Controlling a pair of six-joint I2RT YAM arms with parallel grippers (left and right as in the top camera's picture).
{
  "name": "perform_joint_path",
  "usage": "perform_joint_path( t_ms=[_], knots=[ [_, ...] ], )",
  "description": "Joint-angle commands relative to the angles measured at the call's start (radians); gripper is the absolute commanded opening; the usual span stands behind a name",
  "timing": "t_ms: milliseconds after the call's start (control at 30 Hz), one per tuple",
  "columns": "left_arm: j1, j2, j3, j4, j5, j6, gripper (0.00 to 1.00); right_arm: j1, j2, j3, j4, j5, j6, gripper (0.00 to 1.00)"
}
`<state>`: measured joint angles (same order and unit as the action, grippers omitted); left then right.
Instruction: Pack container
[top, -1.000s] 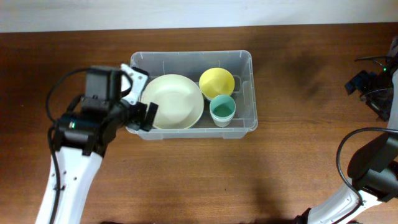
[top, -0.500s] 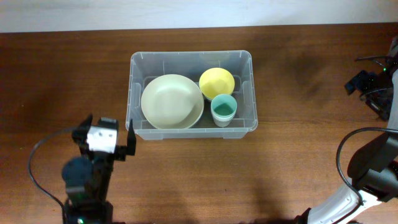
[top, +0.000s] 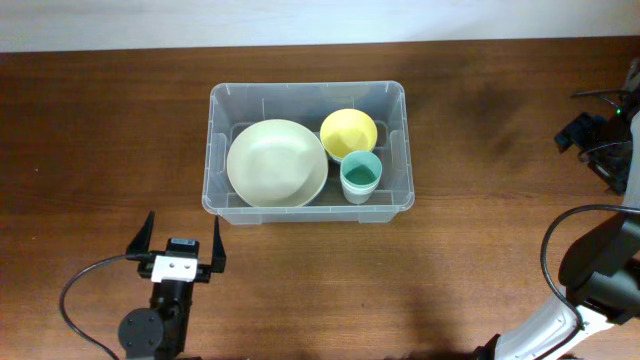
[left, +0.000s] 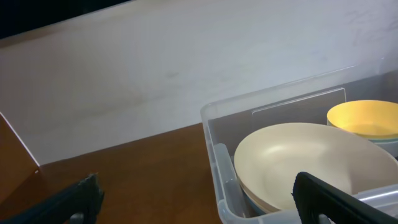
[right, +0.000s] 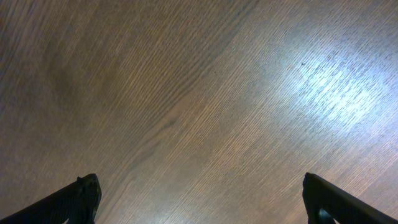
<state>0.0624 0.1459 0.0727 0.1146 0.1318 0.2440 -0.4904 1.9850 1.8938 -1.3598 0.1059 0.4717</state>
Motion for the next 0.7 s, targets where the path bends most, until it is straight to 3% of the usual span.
perform_joint_path(
  t_ms=[0, 233, 667],
  knots=[
    [0.003, -0.045, -0.058, 0.000, 0.013, -0.009, 1.00, 0.001, 0.000, -0.001, 0.000, 0.002, 0.008, 0.99],
    [0.003, -0.140, -0.064, -0.197, -0.072, -0.060, 1.00, 0.001, 0.000, -0.001, 0.000, 0.002, 0.008, 0.99],
    [0.004, -0.134, -0.064, -0.195, -0.084, -0.060, 1.00, 0.001, 0.000, -0.001, 0.000, 0.002, 0.008, 0.99]
  ],
)
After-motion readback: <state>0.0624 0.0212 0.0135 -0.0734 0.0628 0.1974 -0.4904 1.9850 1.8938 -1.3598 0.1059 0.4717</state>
